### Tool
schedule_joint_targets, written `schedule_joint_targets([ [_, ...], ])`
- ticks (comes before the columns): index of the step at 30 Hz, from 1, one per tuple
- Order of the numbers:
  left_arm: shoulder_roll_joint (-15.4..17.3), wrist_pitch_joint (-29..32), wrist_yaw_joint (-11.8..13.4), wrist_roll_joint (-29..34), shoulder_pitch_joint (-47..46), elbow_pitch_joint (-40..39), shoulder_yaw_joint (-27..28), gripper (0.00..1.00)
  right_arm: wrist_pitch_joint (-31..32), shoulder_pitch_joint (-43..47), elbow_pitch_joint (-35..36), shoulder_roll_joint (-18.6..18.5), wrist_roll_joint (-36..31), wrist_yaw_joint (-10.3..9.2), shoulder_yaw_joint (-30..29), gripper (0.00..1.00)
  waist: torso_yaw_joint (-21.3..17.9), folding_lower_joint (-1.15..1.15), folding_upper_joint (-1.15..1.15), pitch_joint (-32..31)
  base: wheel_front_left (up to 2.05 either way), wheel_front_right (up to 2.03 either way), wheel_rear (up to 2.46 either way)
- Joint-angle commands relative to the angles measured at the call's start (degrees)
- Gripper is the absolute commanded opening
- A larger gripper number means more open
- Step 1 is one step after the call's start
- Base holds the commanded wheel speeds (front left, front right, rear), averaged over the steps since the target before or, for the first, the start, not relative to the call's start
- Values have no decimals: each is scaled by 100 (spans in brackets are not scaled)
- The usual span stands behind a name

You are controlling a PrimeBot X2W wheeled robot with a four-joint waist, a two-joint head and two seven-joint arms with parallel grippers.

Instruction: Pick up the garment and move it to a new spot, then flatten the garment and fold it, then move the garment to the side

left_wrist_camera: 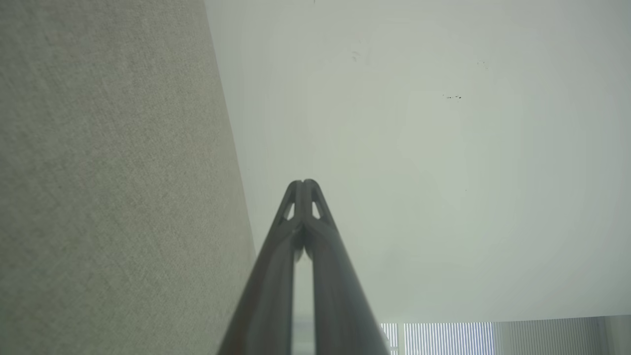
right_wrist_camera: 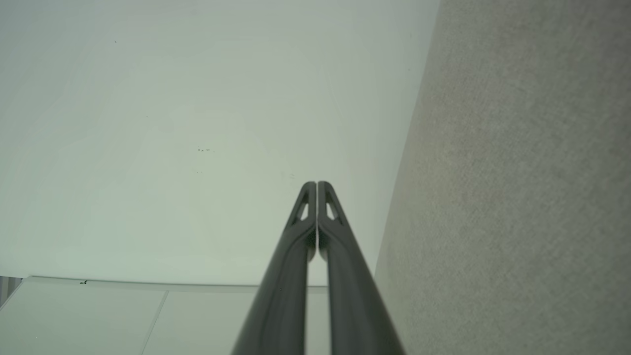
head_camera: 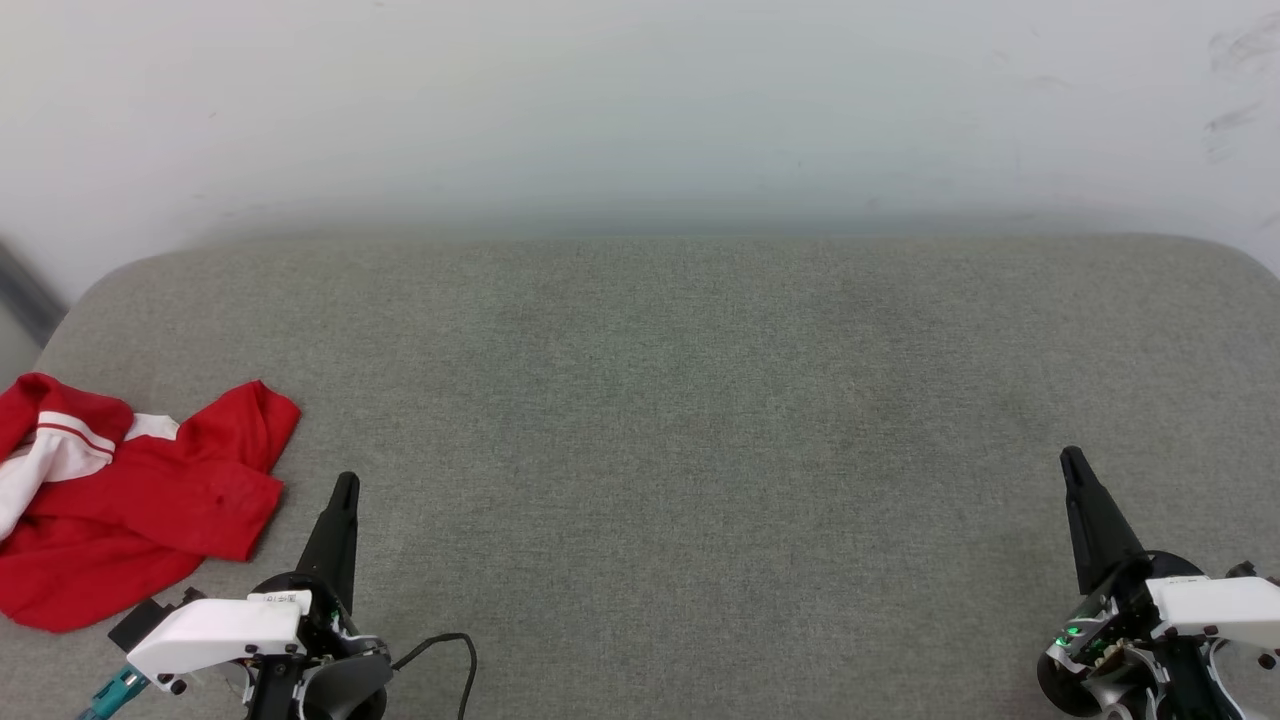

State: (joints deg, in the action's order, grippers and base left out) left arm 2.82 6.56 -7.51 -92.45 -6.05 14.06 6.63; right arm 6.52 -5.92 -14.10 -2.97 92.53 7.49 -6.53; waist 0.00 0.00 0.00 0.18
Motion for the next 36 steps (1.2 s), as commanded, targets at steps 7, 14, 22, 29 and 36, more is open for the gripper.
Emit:
schedule_joint_targets([
  [7,-7,8,-21,8,-41,-2,6,0,-5,-73,-4,17,-26,0,4,0,0,0,0,0,0,0,0],
  [14,-7,8,-21,8,-41,-2,6,0,-4,-74,-4,17,-26,0,4,0,0,0,0,0,0,0,0],
  [22,-7,7,-21,8,-41,-2,6,0,-4,-74,-4,17,-26,0,4,0,0,0,0,0,0,0,0],
  [29,-7,7,-21,8,-41,-2,6,0,-4,-74,-4,17,-26,0,4,0,0,0,0,0,0,0,0],
  [36,-7,7,-21,8,-41,-2,6,0,-5,-74,-4,17,-26,0,4,0,0,0,0,0,0,0,0],
])
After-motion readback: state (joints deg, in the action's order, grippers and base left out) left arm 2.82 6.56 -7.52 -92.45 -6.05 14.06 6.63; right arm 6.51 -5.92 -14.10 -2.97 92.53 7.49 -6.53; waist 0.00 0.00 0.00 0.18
